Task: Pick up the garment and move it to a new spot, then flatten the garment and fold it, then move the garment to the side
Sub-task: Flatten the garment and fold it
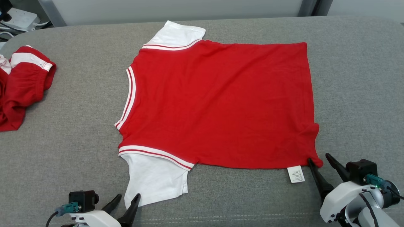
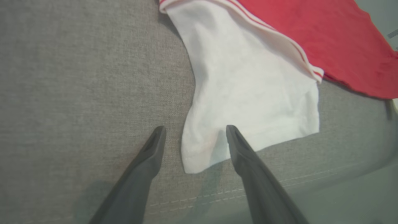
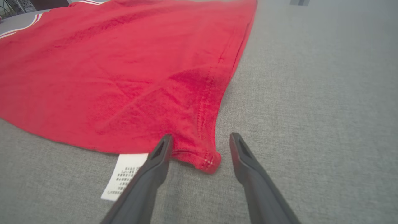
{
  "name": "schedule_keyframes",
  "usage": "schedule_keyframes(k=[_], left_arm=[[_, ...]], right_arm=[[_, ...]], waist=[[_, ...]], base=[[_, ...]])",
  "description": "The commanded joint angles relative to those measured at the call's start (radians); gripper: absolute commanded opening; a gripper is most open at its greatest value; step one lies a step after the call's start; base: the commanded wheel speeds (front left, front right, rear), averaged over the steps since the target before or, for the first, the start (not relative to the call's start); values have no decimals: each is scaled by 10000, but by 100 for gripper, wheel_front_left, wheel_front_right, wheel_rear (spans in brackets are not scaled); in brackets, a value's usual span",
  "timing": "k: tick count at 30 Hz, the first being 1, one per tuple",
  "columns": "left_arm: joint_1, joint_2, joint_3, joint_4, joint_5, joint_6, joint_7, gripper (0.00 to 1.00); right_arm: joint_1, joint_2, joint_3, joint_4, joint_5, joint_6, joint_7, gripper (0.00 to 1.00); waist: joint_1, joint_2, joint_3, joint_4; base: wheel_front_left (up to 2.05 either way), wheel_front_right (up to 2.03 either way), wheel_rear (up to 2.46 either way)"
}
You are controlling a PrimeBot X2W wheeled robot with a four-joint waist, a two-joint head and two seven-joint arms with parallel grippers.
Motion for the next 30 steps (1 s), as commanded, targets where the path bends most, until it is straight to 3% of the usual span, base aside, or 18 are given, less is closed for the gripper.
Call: schedule_keyframes(k=[1, 2, 3, 12, 19, 25, 30], left_arm=[[-359, 113, 211, -93, -74, -22, 102, 23], [-355, 120, 206, -76, -107, -22, 122, 0], [-351, 126, 168, -49, -139, -22, 196, 0], [188, 119, 4, -476, -438, 107, 667, 0], [1513, 481, 176, -2279, -787, 627, 1561, 0], [2447, 924, 344, -4374, -1016, 1189, 2564, 0], [2223, 1233, 584, -5534, -1270, 1326, 3113, 0]], right_arm=[[-207, -169, 195, -20, 92, 0, -133, 49], [-254, -174, 244, 55, 126, 0, -151, 26], [-290, -182, 297, 130, 164, 0, -165, 0], [66, -310, 567, 465, 672, 0, -286, 0], [1262, -750, 146, -345, 1021, 0, -12, 0], [2226, -1026, -390, -1807, 1002, 0, 1113, 0], [2355, -1239, -698, -3288, 1133, 0, 2639, 0]], waist=[[0, 0, 2, -4], [0, 0, 0, -4], [0, 0, -9, 1], [0, 0, -293, 140], [0, 0, -452, 313], [0, 0, -367, 353], [0, 0, -195, 196]], base=[[0, 0, 0], [0, 0, 0], [0, 0, 0], [0, 0, 0], [0, 0, 0], [0, 0, 0], [0, 0, 0]])
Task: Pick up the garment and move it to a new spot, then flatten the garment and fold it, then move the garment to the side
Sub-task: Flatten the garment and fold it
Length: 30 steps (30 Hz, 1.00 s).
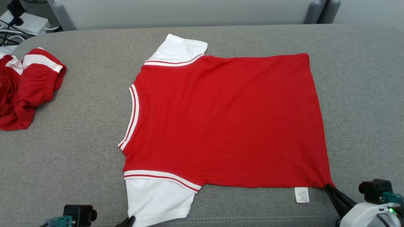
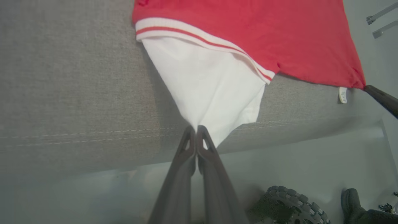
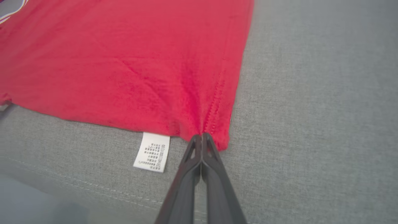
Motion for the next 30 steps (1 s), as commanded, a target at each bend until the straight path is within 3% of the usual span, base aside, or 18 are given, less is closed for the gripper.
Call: schedule_keyframes(k=[1, 7, 13, 21, 30], left_arm=[[-469, 157, 441, -358, -96, 99, 15, 0], [-1608, 560, 770, -1097, -530, 66, 735, 0], [-3210, 796, 1075, -952, -1062, 12, 1339, 0], [-5243, 827, 1341, 204, -1233, -194, 1160, 0], [-6937, 605, 1048, 1786, -956, -791, 224, 0]], right_arm=[[-62, -357, 36, -306, 113, 0, 74, 0], [-981, -725, 80, -1464, 524, 0, 1992, 0], [-2732, -1065, 563, -1375, 1063, 0, 2951, 0], [-4965, -1352, 1663, -115, 1836, 0, 2787, 0], [-6706, -1601, 2950, 1339, 2499, 0, 1900, 0]], waist=[[0, -1, 55, -55], [0, -1, 490, -351], [0, -1, 1056, -573], [0, -1, 1760, -637], [0, -1, 2366, -607]], base=[[0, 0, 0], [0, 0, 0], [0, 0, 0], [0, 0, 0], [0, 0, 0]])
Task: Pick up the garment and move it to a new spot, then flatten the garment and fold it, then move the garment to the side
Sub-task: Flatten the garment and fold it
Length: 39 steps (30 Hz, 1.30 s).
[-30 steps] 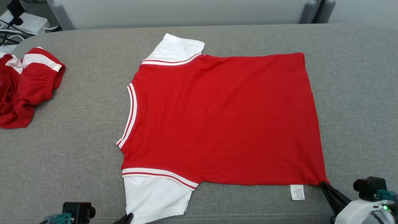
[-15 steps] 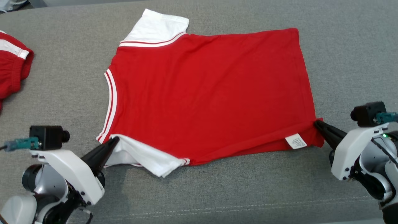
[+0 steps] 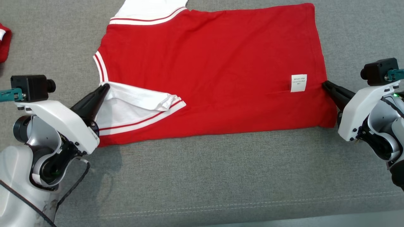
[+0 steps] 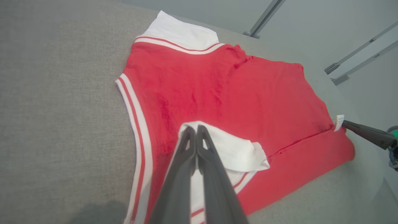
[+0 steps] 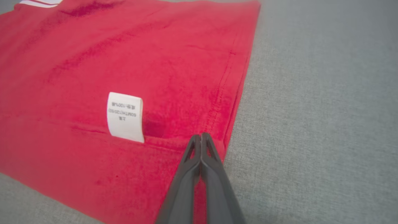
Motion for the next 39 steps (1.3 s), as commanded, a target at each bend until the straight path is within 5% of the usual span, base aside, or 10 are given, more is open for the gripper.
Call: schedule_keyframes(k=[1, 11, 12, 13, 14, 15, 21, 26, 33, 39], left_arm=[[-674, 262, 325, 1, 128, -147, -280, 0], [-1557, 301, -80, 1177, 277, -453, -1243, 0], [-1619, 298, -97, 1323, 271, -461, -1314, 0], [-1667, 269, -92, 1495, 224, -468, -1377, 7], [-1700, 271, -118, 1655, 216, -474, -1416, 47], [-1740, 285, -122, 1772, 260, -480, -1545, 100], [-1724, 328, -182, 2036, 628, -491, -2372, 100], [-872, 398, -88, 1727, 1543, 171, -3617, 100], [1051, 219, -134, 804, 2462, 1319, -4655, 100], [2205, 4, -282, 497, 2825, 1775, -5266, 100]], right_arm=[[-148, -234, 245, 123, 193, 0, -202, 0], [-768, -184, 1219, 1121, 972, 0, -1105, 0], [-827, -166, 1295, 1173, 1029, 0, -1249, 6], [-880, -153, 1392, 1238, 1076, 0, -1354, 43], [-929, -133, 1495, 1295, 1119, 0, -1455, 100], [-977, -117, 1594, 1342, 1168, 0, -1564, 100], [-1011, -165, 1906, 1556, 1310, 0, -2326, 100], [-469, -3, 1516, 1977, 1121, 0, -3746, 100], [786, 905, -14, 2703, 12, 0, -4964, 100], [2246, 1934, -2047, 1709, -1780, 0, -5011, 100]], waist=[[0, 0, 118, 3], [0, 0, 387, -127], [0, 0, 406, -145], [0, 0, 420, -161], [0, 0, 433, -179], [0, 0, 444, -198], [0, 0, 414, -202], [0, 0, 203, -222], [0, 0, -254, -210], [0, 0, -790, -258]], base=[[0, 0, 0], [0, 0, 0], [0, 0, 0], [0, 0, 0], [0, 0, 0], [0, 0, 0], [0, 0, 0], [0, 0, 0], [0, 0, 0], [0, 0, 0]])
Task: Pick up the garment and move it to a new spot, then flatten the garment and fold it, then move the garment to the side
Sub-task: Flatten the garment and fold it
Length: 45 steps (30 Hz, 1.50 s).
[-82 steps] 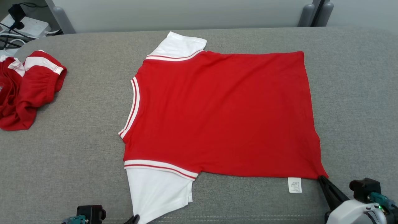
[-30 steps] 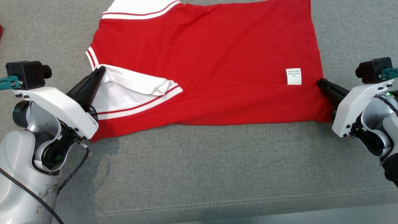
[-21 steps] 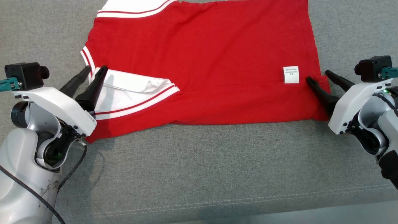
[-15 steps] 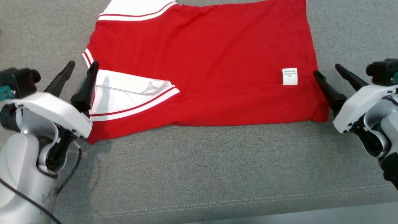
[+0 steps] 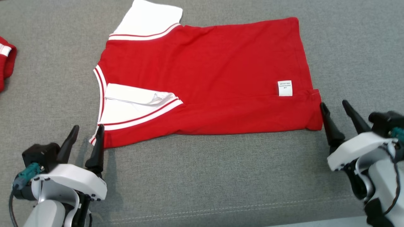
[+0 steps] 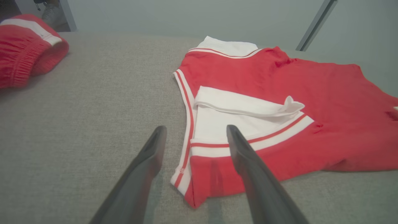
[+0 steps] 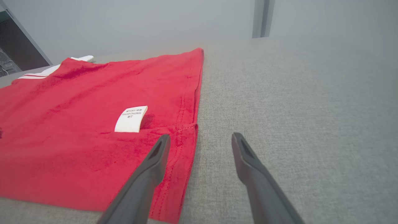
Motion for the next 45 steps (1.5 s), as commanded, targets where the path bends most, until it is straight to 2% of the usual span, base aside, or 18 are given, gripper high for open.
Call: schedule_keyframes(k=[1, 5, 10, 16, 18, 24, 25, 27, 28, 29, 30, 38, 45], left_arm=[[-60, 177, 295, -202, 59, 84, -107, 100], [4, 85, 97, 245, -59, -20, 113, 100], [-388, 43, -1, 1153, -293, -248, 398, 100], [-1233, -86, 68, 2445, -735, -528, 688, 100], [-1433, -99, 82, 2779, -788, -465, 839, 100], [-1653, -231, 10, 3200, -1113, -564, 1418, 100], [-1676, -261, -6, 3204, -1189, -611, 1518, 74], [-1693, -310, -66, 3182, -1315, -709, 1728, 0], [-1700, -330, -76, 3138, -1374, -739, 1799, 0], [-1698, -327, -112, 3101, -1402, -772, 1887, 0], [-1689, -343, -117, 3054, -1465, -802, 1958, 0], [-1459, -184, -8, 2245, -1689, -751, 2197, 0], [-937, 275, 199, 1064, -1839, -472, 2708, 0]], right_arm=[[517, 78, -48, -297, -266, 0, -128, 100], [1009, 520, -402, -335, -856, 0, -129, 100], [889, 753, -452, -44, -1128, 0, -111, 100], [270, 841, -214, 489, -1136, 0, 26, 100], [74, 871, -35, 692, -1126, 0, 128, 100], [-284, 928, 445, 1146, -907, 0, 419, 100], [-346, 918, 520, 1215, -853, 0, 438, 100], [-448, 914, 680, 1400, -705, 0, 607, 100], [-502, 903, 773, 1468, -637, 0, 677, 80], [-540, 897, 858, 1514, -558, 0, 720, 45], [-564, 892, 931, 1574, -467, 0, 798, 0], [-450, 612, 1349, 1531, 487, 0, 1138, 0], [160, -184, 1498, 275, 1543, 0, 1876, 0]], waist=[[0, 0, -181, -26], [0, 0, -430, -71], [0, 0, -444, -128], [0, 0, -247, -200], [0, 0, -195, -219], [0, 0, -128, -187], [0, 0, -111, -175], [0, 0, -102, -140], [0, 0, -96, -122], [0, 0, -97, -105], [0, 0, -105, -92], [0, 0, -212, 18], [0, 0, -293, 156]], base=[[0, 0, 0], [0, 0, 0], [0, 0, 0], [0, 0, 0], [0, 0, 0], [0, 0, 0], [0, 0, 0], [0, 0, 0], [0, 0, 0], [0, 0, 0], [0, 0, 0], [0, 0, 0], [0, 0, 0]])
